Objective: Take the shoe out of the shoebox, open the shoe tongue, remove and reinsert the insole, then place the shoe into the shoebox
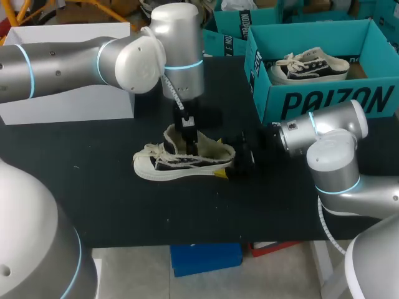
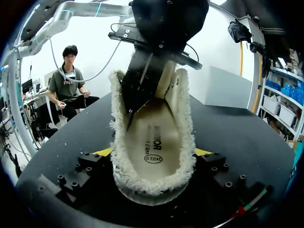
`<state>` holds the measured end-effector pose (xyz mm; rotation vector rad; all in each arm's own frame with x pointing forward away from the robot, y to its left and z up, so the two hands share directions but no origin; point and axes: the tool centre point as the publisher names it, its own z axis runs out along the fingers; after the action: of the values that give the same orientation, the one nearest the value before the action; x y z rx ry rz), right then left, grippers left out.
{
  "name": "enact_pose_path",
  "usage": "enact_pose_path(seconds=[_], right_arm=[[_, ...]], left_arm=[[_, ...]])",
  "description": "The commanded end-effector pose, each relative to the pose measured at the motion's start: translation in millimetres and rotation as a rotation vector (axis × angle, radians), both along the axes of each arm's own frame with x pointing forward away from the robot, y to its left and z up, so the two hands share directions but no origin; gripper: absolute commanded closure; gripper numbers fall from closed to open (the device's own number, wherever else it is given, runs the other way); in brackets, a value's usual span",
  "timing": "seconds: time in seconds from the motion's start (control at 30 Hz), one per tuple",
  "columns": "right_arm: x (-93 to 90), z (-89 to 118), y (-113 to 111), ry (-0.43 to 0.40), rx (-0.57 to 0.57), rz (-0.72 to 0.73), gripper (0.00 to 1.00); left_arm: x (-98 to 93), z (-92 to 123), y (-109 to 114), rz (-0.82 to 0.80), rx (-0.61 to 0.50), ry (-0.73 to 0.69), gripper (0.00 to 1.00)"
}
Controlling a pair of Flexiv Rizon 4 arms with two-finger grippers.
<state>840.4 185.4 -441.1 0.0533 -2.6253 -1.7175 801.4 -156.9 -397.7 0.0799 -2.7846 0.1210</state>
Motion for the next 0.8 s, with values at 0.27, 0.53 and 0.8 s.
enact_pose_path(seconds=[0.27, 0.53, 0.8], right_arm=[[0.7, -2, 1, 0.0, -0.001, -0.002, 1.0], [0.7, -2, 1, 0.0, -0.001, -0.002, 1.0], [0.7, -2, 1, 0.0, -0.001, -0.002, 1.0]], left_arm=[[-8.1, -19, -2, 0.042, -0.005, -0.014, 1.0], [-9.8, -29, -4, 0.063, -0.003, -0.01, 1.0], [-9.8, -32, -5, 0.06, -0.011, -0.01, 0.97]])
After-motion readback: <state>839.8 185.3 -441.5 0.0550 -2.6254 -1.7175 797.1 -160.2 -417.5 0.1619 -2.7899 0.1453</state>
